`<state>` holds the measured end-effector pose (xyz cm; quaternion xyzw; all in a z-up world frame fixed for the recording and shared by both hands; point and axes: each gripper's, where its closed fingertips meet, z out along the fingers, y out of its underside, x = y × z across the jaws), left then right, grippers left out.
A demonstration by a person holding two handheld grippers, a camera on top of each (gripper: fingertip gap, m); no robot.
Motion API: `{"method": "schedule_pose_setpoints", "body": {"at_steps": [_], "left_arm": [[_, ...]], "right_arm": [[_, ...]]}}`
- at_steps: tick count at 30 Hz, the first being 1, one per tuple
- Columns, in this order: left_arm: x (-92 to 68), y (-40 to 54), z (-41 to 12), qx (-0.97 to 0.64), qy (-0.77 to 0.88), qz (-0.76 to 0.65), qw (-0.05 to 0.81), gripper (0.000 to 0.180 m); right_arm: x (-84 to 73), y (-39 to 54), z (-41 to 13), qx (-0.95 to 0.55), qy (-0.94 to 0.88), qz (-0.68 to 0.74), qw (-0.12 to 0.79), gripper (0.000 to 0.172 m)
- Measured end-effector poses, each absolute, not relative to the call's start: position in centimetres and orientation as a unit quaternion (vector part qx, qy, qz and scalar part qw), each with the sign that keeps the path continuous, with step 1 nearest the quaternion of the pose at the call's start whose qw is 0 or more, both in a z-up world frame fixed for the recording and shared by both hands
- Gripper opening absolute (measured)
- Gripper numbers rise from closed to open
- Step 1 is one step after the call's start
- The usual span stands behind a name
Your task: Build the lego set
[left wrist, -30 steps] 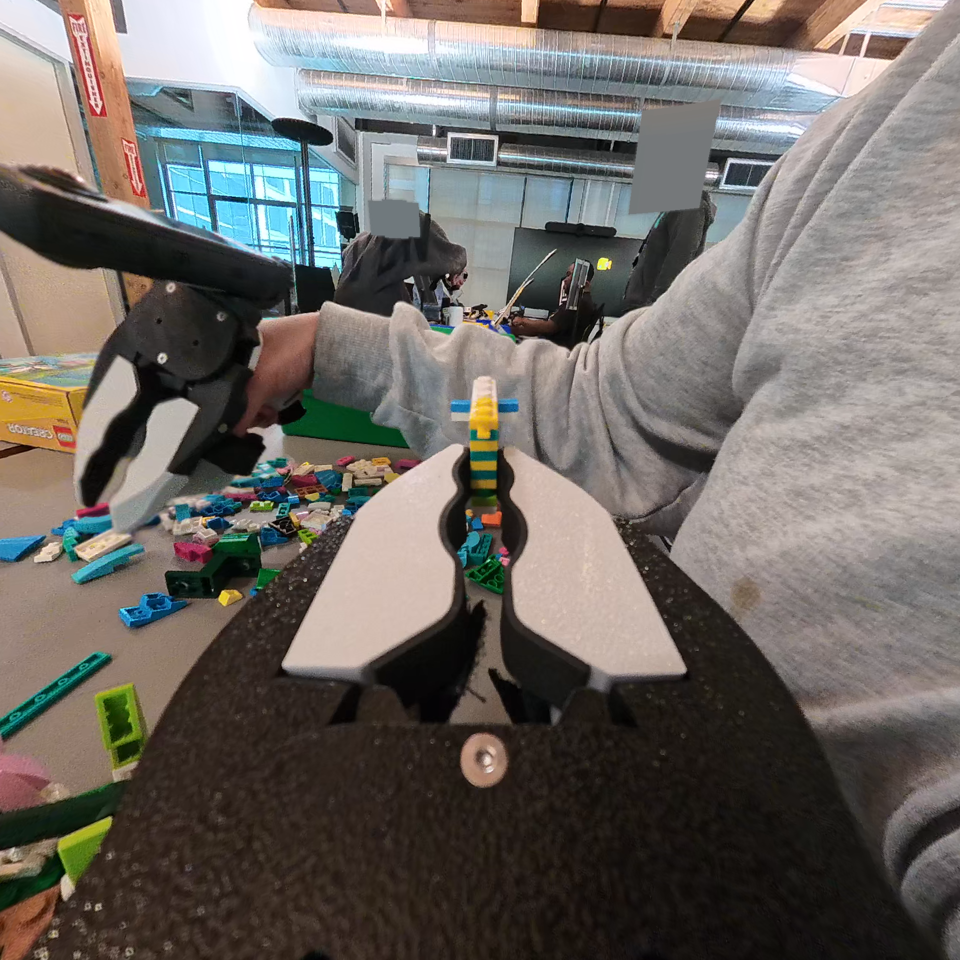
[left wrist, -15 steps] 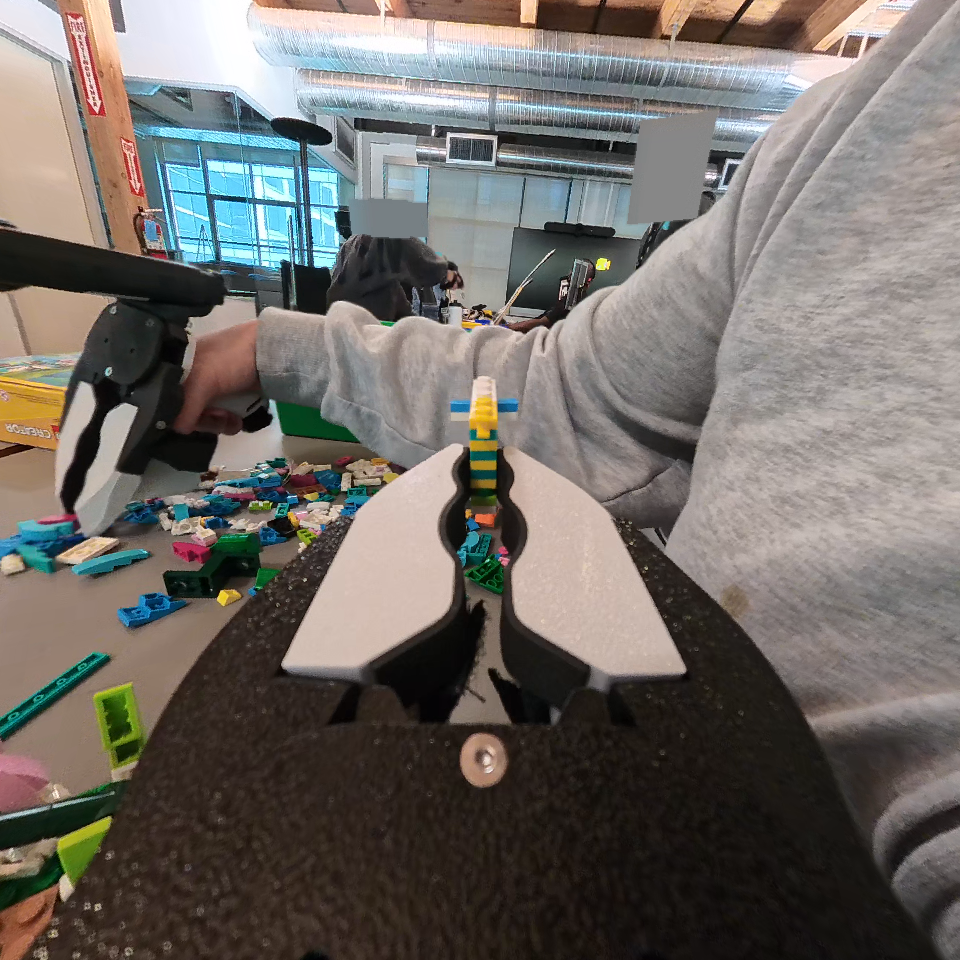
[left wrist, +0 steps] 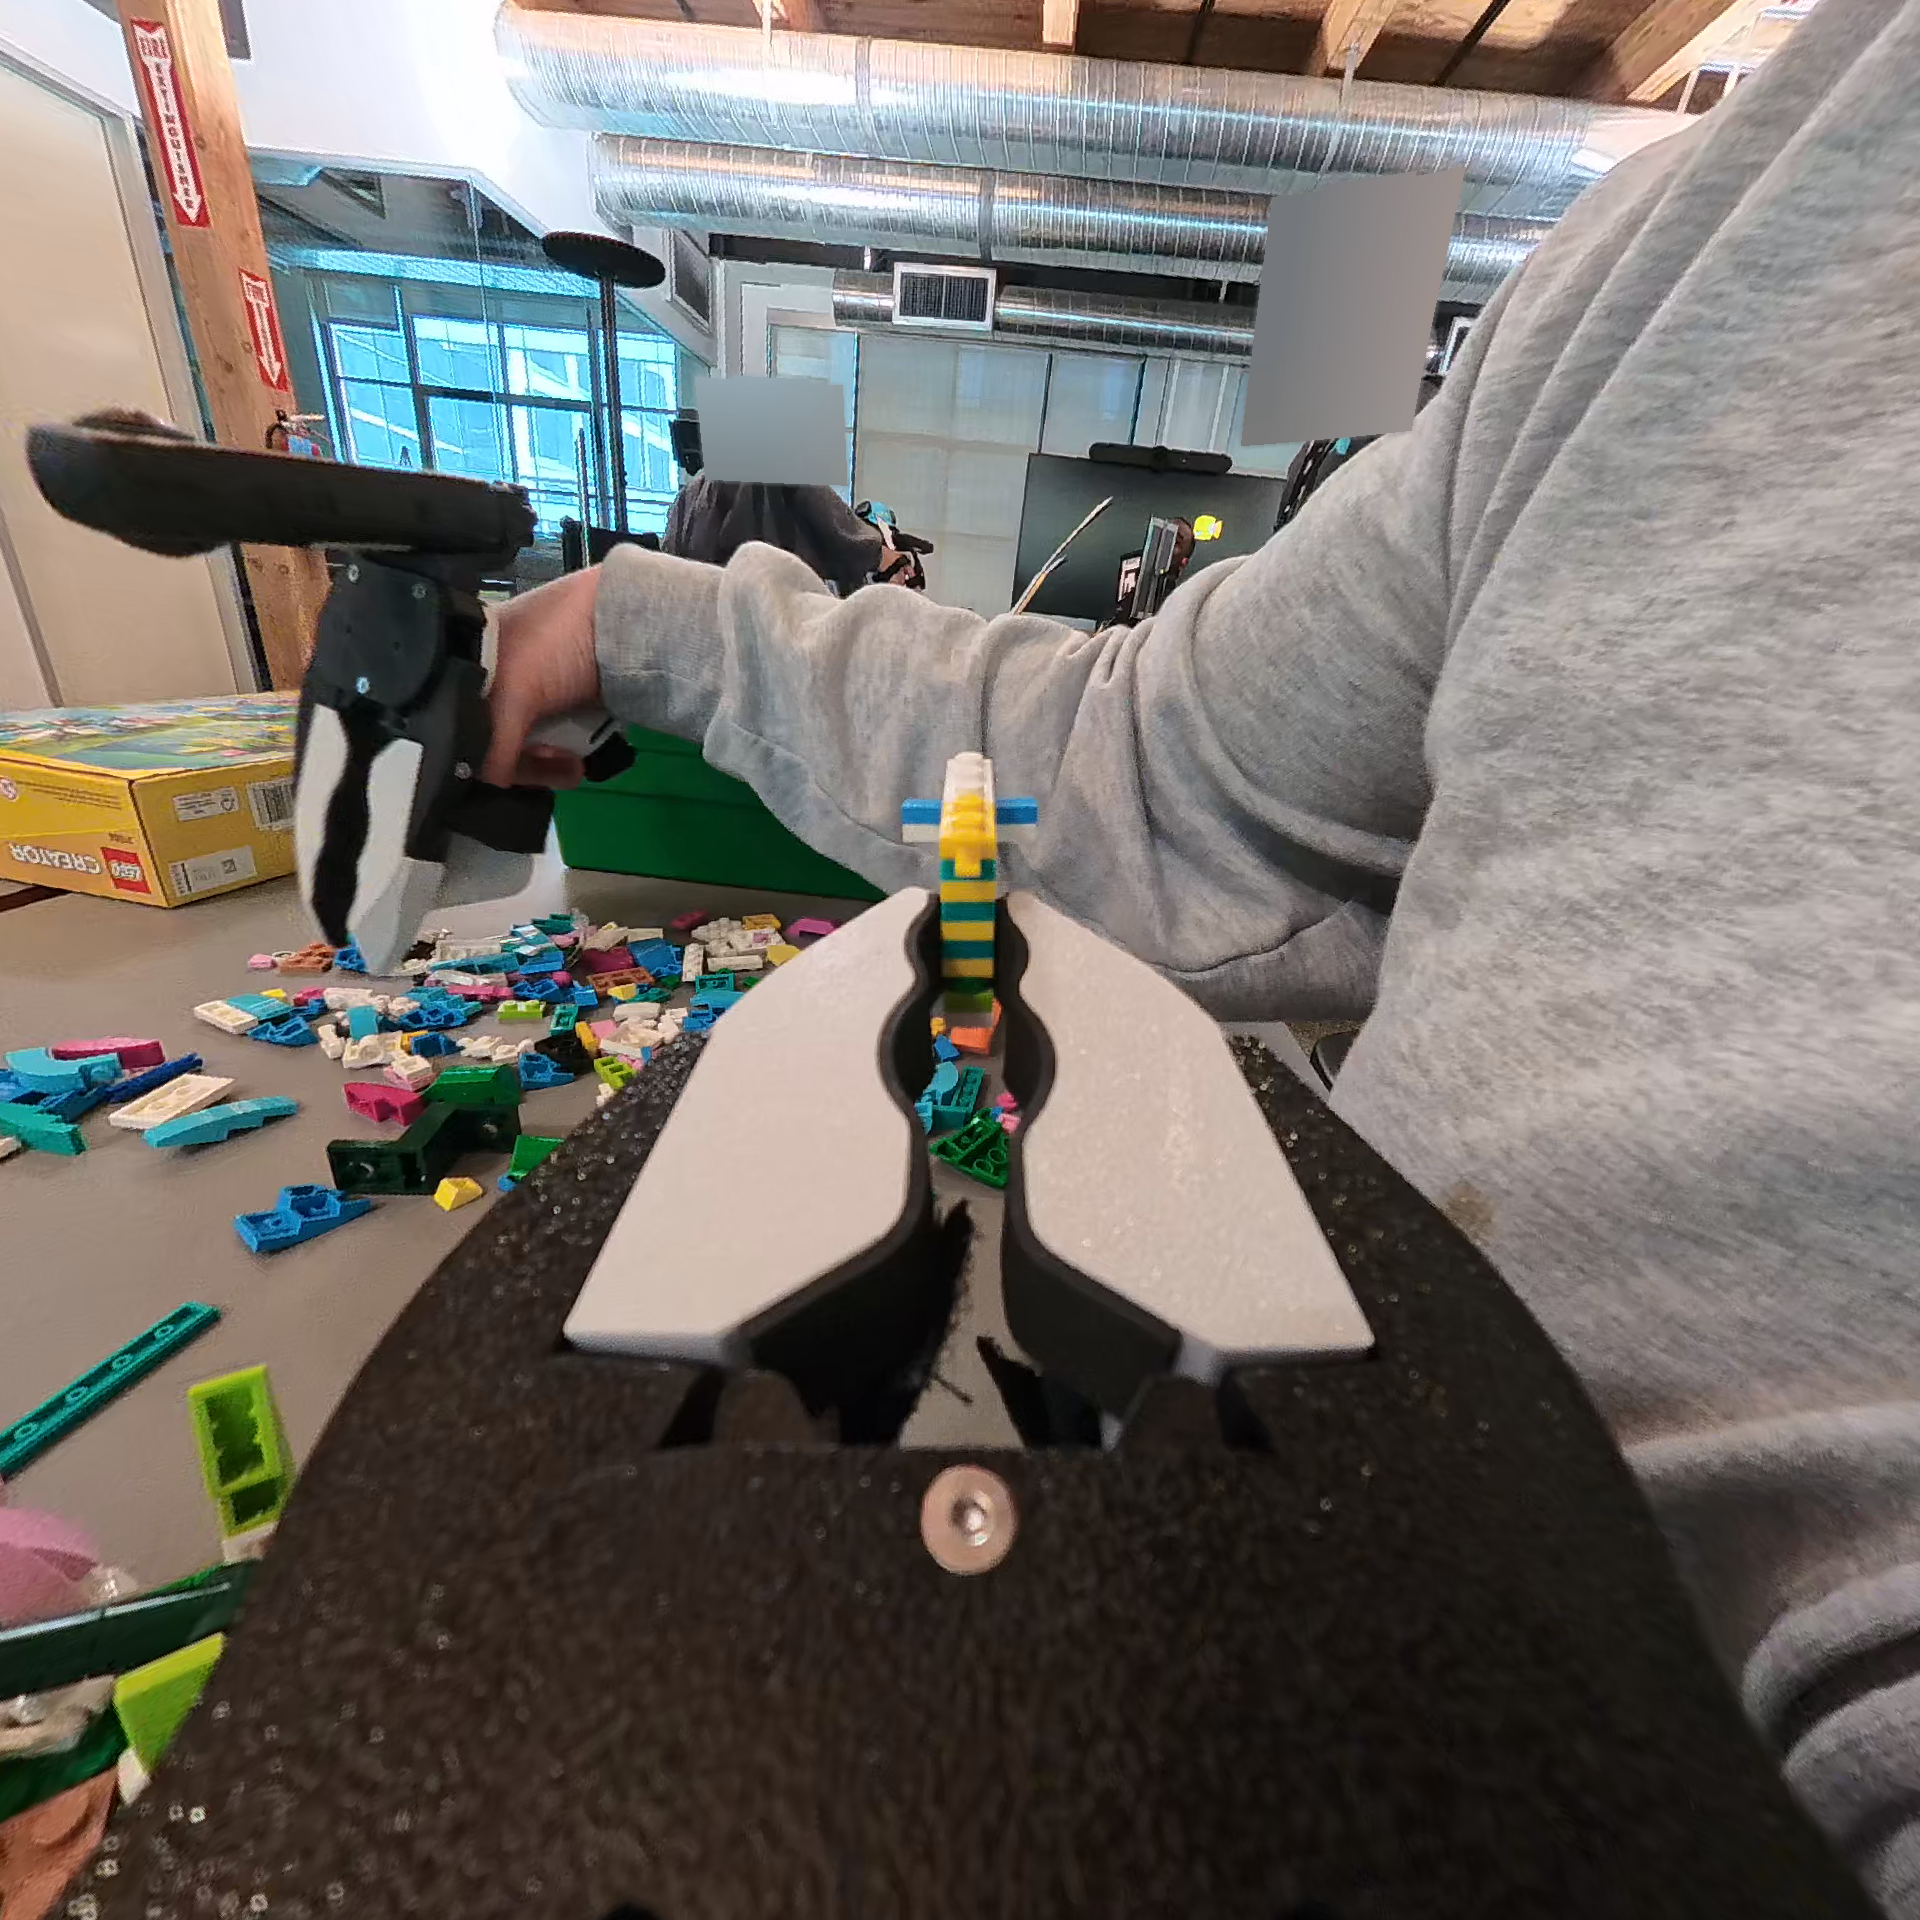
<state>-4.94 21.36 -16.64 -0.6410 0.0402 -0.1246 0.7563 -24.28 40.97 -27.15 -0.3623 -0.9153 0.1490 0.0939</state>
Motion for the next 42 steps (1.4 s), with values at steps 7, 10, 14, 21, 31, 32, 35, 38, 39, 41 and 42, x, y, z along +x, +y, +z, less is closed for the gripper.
{"method": "schedule_pose_setpoints", "body": {"at_steps": [7, 10, 14, 21, 31, 32, 35, 38, 39, 41, 42], "left_arm": [[-4.9, 21.3, -16.6, -0.640, 0.039, -0.127, 0.757, 0.008], [-5.0, 21.3, -16.6, -0.639, 0.037, -0.130, 0.758, 0.008], [-4.9, 21.3, -16.6, -0.639, 0.037, -0.130, 0.757, 0.008], [-4.9, 21.3, -16.6, -0.639, 0.036, -0.131, 0.758, 0.008], [-4.9, 21.3, -16.5, -0.638, 0.036, -0.132, 0.758, 0.008], [-4.9, 21.4, -16.5, -0.638, 0.036, -0.132, 0.758, 0.008], [-4.8, 21.4, -16.5, -0.639, 0.036, -0.132, 0.757, 0.008], [-4.8, 21.4, -16.5, -0.638, 0.035, -0.133, 0.758, 0.008], [-4.8, 21.4, -16.5, -0.638, 0.035, -0.133, 0.758, 0.008], [-4.8, 21.3, -16.5, -0.637, 0.036, -0.133, 0.758, 0.008], [-4.8, 21.3, -16.5, -0.637, 0.035, -0.134, 0.759, 0.008]], "right_arm": [[-24.7, 39.4, -27.9, -0.360, -0.912, 0.175, 0.085, 0.019], [-25.7, 38.3, -27.5, -0.346, -0.910, 0.201, 0.110, 0.022], [-24.8, 37.4, -25.6, -0.341, -0.902, 0.246, 0.101, 0.017], [-19.7, 36.6, -27.6, -0.286, -0.943, 0.167, 0.011, 0.008], [-22.6, 35.8, -27.4, -0.274, -0.940, 0.165, 0.116, 0.006], [-22.4, 35.7, -27.1, -0.272, -0.940, 0.171, 0.114, 0.006], [-20.5, 34.6, -26.7, -0.279, -0.938, 0.198, 0.056, 0.002], [-18.7, 34.1, -27.7, -0.262, -0.950, 0.172, 0.012, 0.002], [-18.9, 34.0, -27.9, -0.255, -0.952, 0.168, 0.023, 0.002], [-20.4, 33.7, -27.8, -0.259, -0.946, 0.178, 0.072, 0.001], [-21.3, 33.7, -27.6, -0.268, -0.940, 0.184, 0.102, 0.001]]}}
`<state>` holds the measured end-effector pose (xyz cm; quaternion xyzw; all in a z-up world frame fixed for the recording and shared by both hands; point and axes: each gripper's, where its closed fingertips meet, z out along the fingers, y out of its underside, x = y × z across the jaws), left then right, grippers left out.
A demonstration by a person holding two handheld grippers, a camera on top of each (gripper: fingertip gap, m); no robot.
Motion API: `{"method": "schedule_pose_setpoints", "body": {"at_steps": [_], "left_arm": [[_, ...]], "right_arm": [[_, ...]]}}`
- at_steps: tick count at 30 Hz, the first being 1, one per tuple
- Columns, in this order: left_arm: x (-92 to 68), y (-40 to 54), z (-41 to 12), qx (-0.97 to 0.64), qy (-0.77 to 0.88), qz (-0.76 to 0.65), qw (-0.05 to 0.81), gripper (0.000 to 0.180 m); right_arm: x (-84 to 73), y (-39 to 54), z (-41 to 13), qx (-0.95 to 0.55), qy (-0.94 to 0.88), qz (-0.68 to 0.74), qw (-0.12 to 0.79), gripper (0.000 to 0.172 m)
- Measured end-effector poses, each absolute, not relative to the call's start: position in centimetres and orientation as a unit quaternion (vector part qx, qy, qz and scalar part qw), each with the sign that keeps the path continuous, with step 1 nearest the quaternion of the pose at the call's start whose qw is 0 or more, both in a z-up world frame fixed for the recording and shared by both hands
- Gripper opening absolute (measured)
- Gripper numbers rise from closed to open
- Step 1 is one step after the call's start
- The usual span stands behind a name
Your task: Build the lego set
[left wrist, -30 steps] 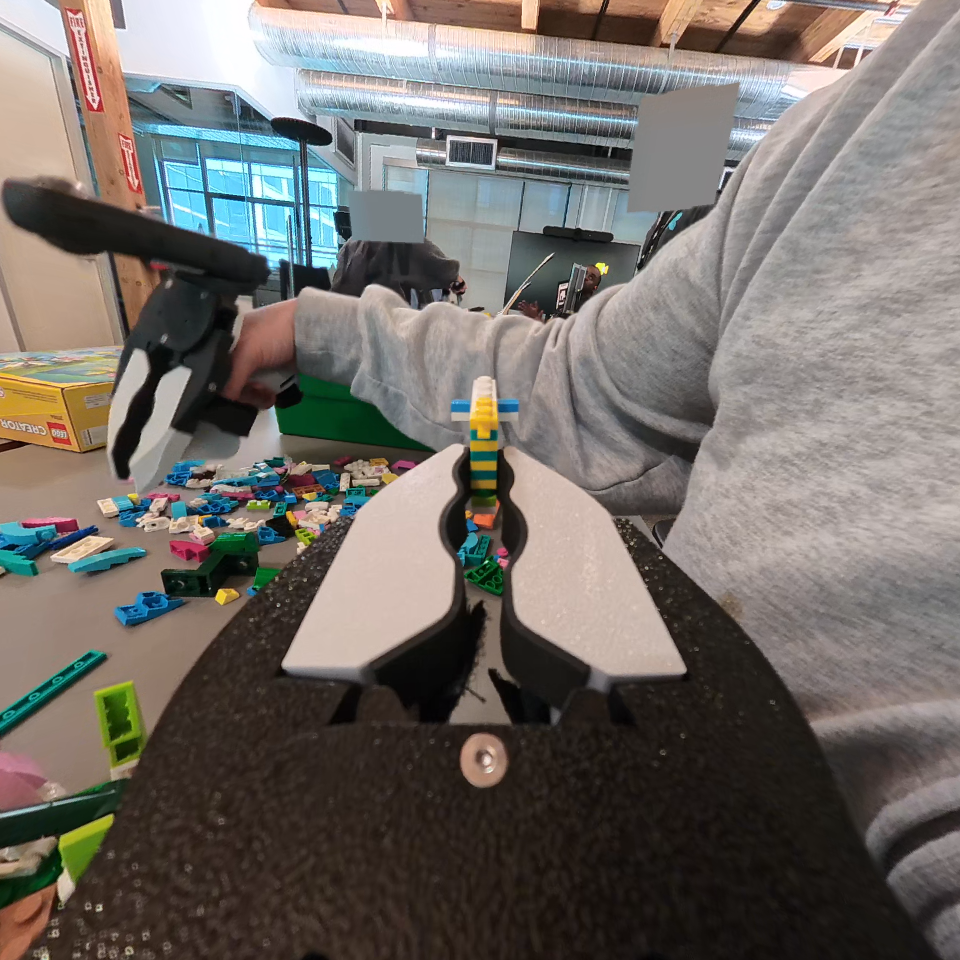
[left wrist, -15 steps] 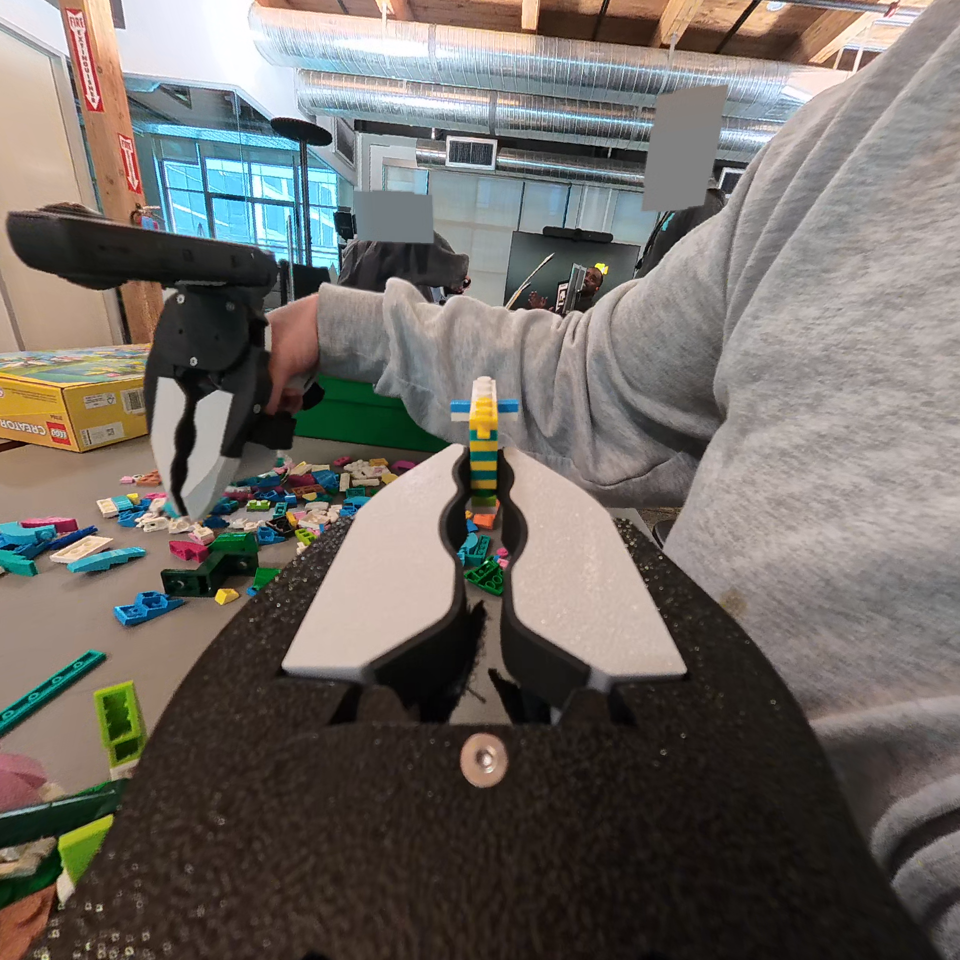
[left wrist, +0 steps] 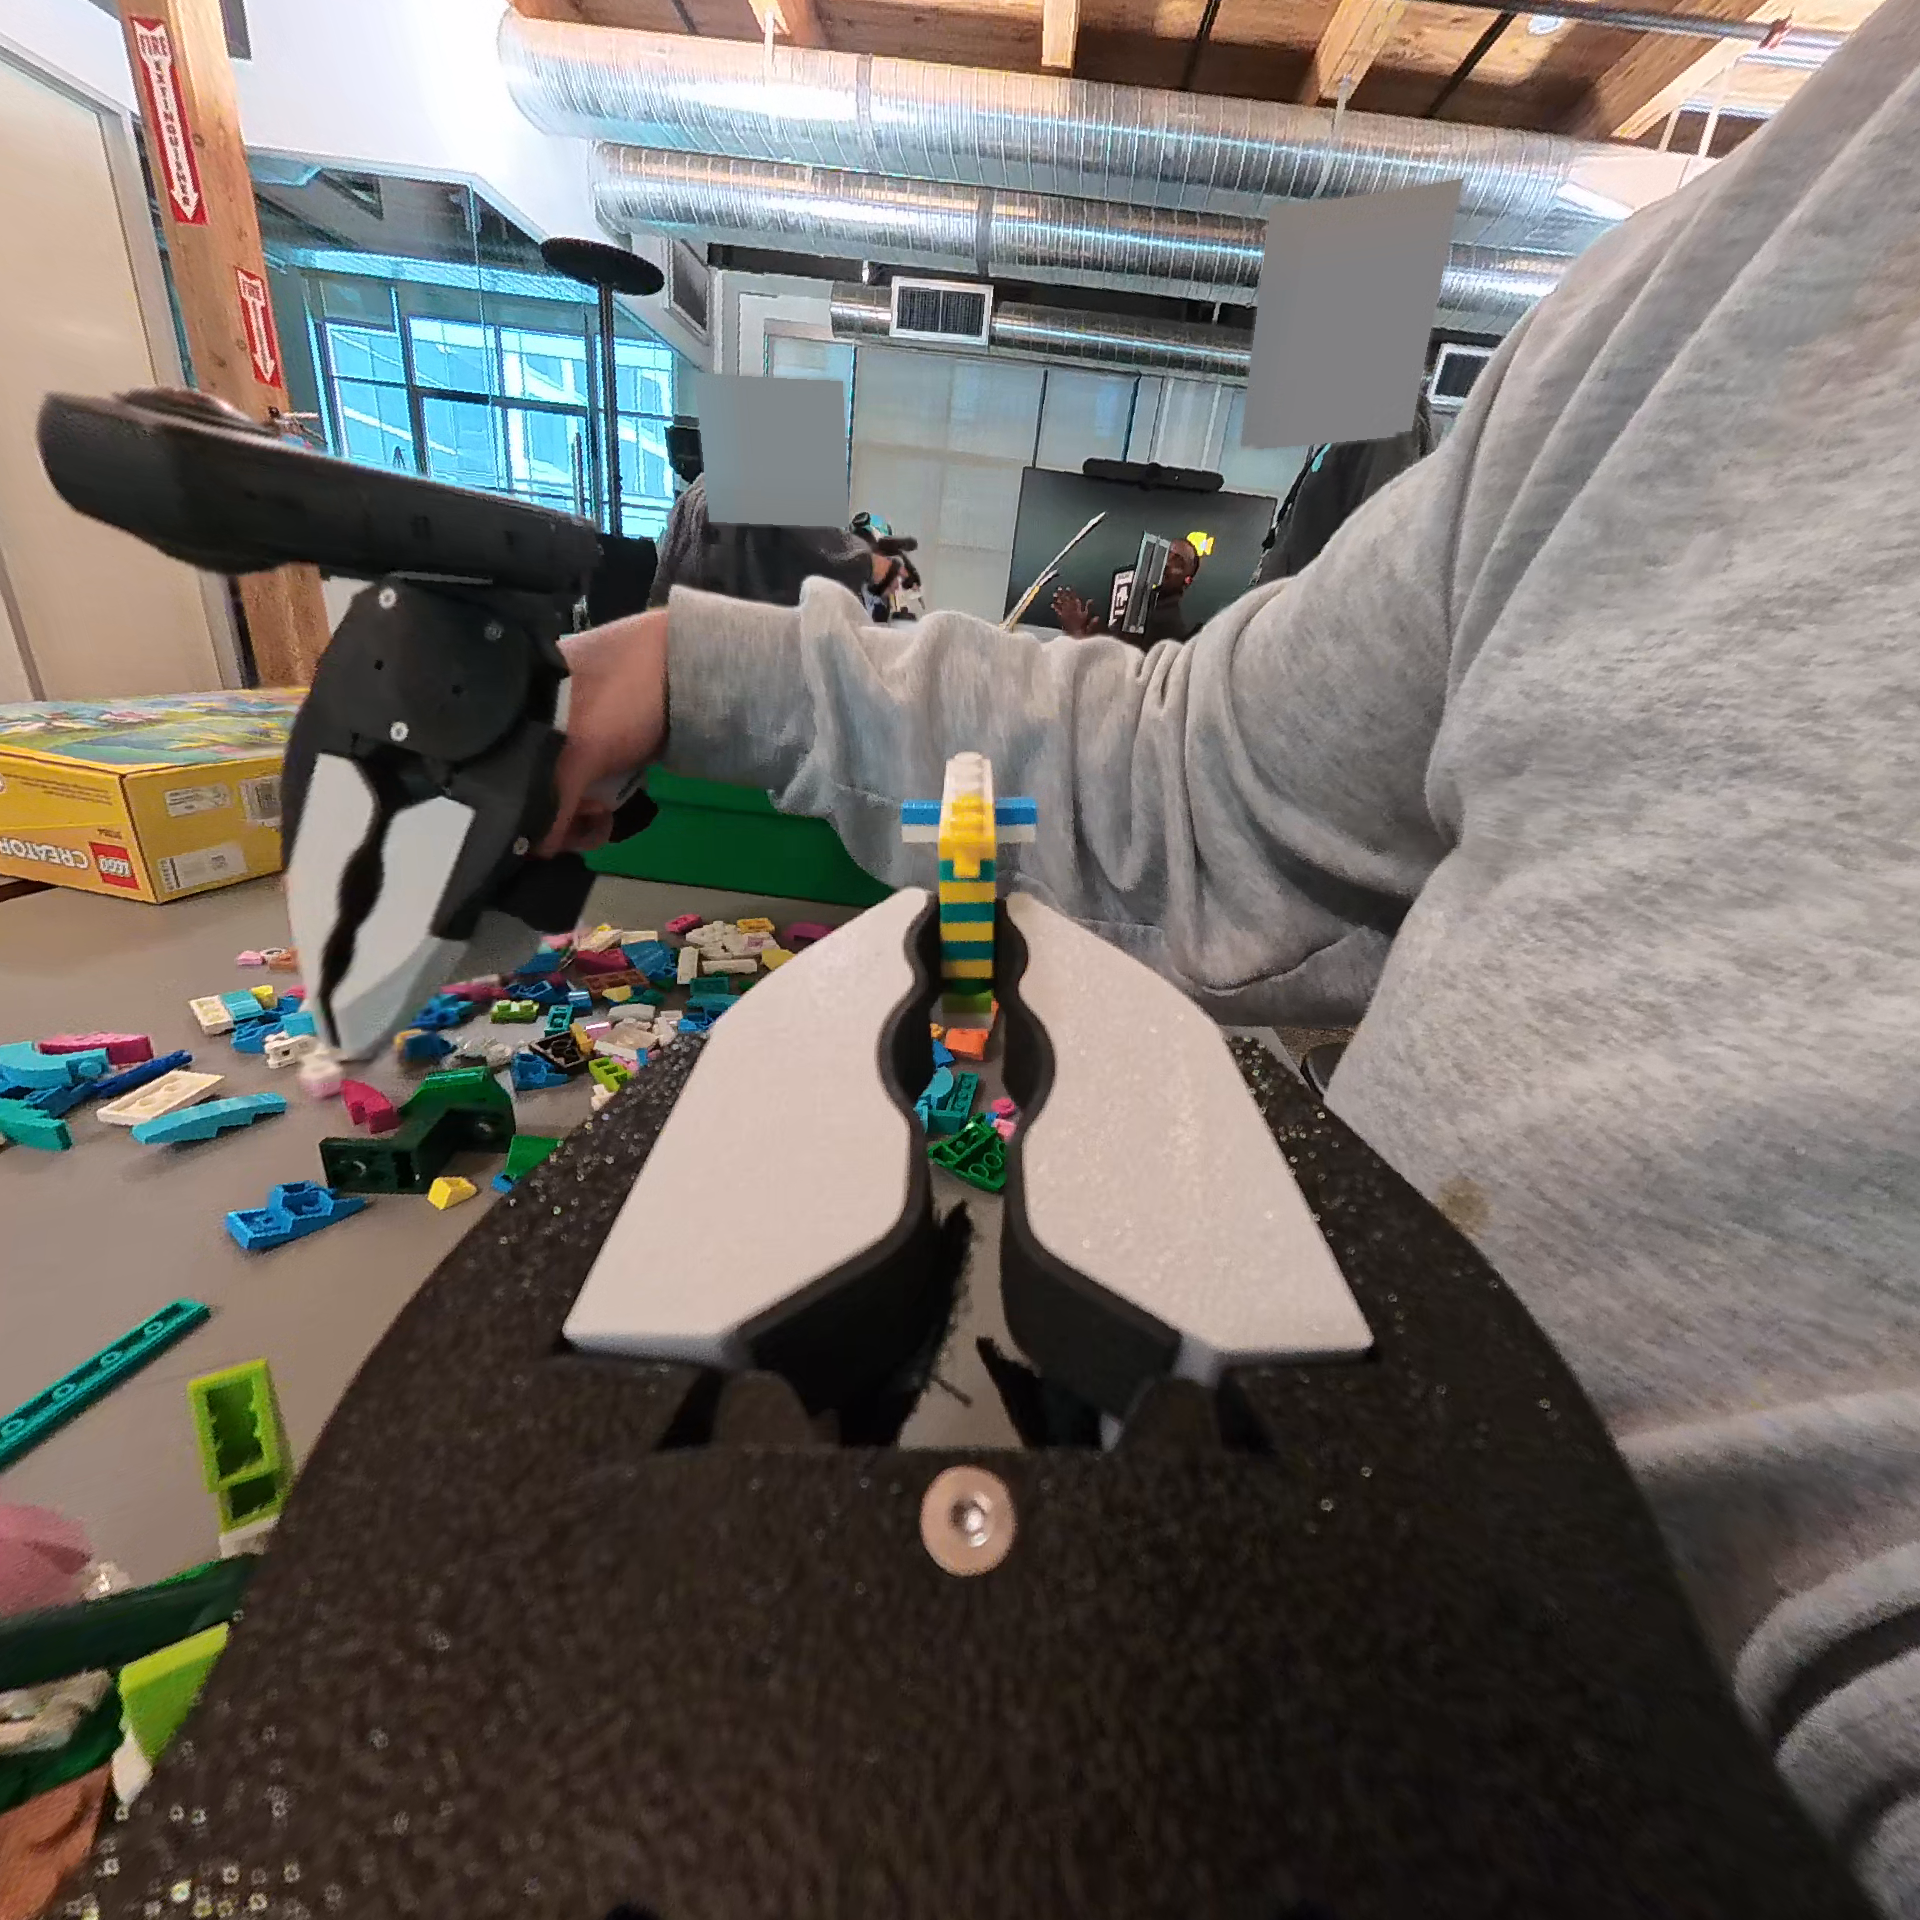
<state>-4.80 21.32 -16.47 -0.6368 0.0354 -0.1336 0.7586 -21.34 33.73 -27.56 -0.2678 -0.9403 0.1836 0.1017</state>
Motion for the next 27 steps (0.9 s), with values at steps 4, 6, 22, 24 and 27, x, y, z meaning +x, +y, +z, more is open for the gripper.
{"method": "schedule_pose_setpoints", "body": {"at_steps": [4, 6, 22, 24, 27], "left_arm": [[-4.8, 21.3, -16.5, -0.637, 0.034, -0.135, 0.758, 0.008], [-4.8, 21.4, -16.5, -0.637, 0.035, -0.135, 0.758, 0.008], [-4.8, 21.4, -16.4, -0.638, 0.034, -0.135, 0.758, 0.008], [-4.8, 21.4, -16.4, -0.637, 0.034, -0.135, 0.758, 0.008], [-4.8, 21.4, -16.4, -0.637, 0.034, -0.135, 0.758, 0.008]], "right_arm": [[-21.6, 34.5, -26.4, -0.266, -0.937, 0.184, 0.131, 0.007], [-20.3, 34.1, -26.1, -0.271, -0.936, 0.201, 0.096, 0.018], [-20.2, 36.8, -27.7, -0.234, -0.952, 0.111, 0.160, 0.019], [-20.7, 37.5, -27.2, -0.239, -0.948, 0.102, 0.183, 0.017], [-19.4, 36.6, -26.6, -0.243, -0.949, 0.142, 0.143, 0.015]]}}
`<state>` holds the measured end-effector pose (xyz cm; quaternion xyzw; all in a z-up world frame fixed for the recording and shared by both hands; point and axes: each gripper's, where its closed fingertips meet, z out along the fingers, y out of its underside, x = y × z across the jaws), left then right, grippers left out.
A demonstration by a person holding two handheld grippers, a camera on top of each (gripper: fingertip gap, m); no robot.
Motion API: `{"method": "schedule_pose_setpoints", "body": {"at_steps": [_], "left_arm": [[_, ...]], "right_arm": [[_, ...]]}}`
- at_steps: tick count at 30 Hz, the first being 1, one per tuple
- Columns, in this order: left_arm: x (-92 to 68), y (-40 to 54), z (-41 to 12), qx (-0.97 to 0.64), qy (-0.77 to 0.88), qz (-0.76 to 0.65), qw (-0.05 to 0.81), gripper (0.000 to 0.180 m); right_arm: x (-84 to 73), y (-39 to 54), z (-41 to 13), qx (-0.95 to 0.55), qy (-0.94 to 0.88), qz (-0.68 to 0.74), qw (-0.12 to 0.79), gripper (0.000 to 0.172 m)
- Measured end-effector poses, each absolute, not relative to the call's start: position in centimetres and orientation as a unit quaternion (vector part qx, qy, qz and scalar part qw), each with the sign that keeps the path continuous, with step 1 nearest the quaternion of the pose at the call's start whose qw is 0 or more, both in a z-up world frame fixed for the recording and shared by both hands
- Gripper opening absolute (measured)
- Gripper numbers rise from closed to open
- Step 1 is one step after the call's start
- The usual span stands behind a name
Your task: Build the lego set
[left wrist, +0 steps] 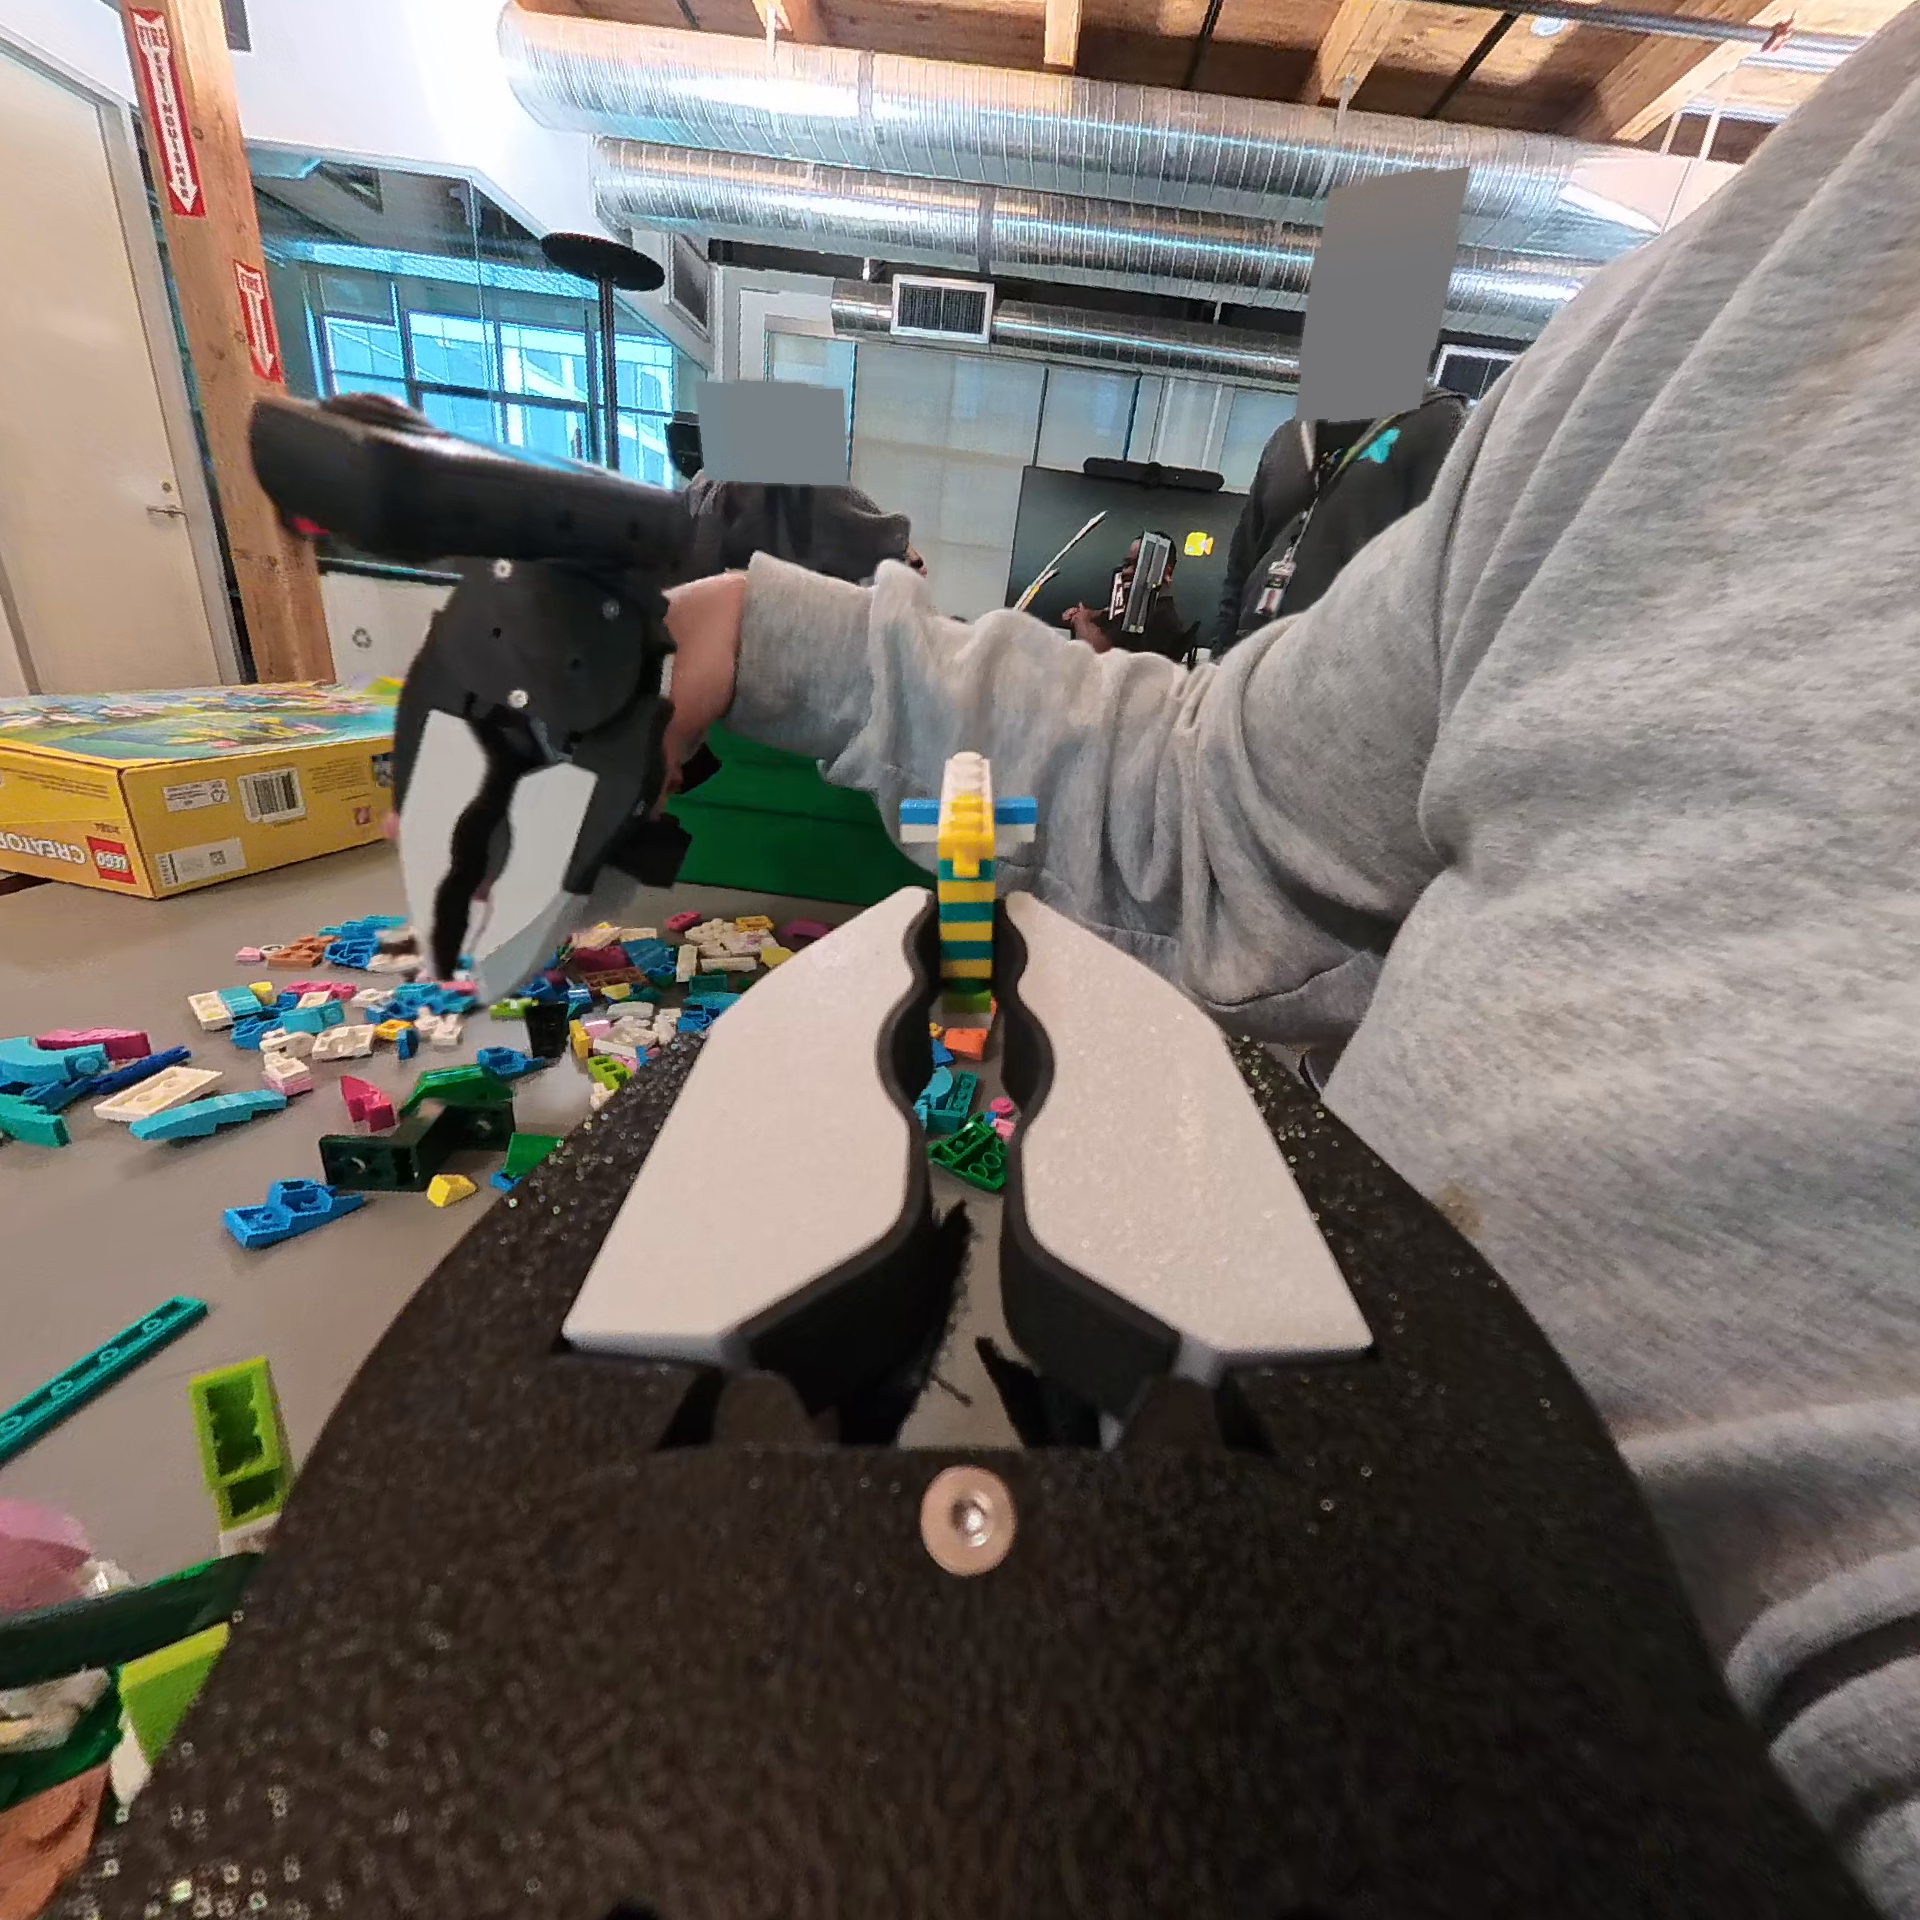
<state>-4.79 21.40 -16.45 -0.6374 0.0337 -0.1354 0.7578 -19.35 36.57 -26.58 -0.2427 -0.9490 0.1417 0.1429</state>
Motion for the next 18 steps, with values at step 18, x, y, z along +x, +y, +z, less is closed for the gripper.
{"method": "schedule_pose_setpoints", "body": {"at_steps": [18], "left_arm": [[-4.9, 21.4, -16.5, -0.638, 0.034, -0.136, 0.757, 0.008]], "right_arm": [[-13.6, 33.0, -28.1, -0.150, -0.977, 0.129, 0.081, 0.016]]}}
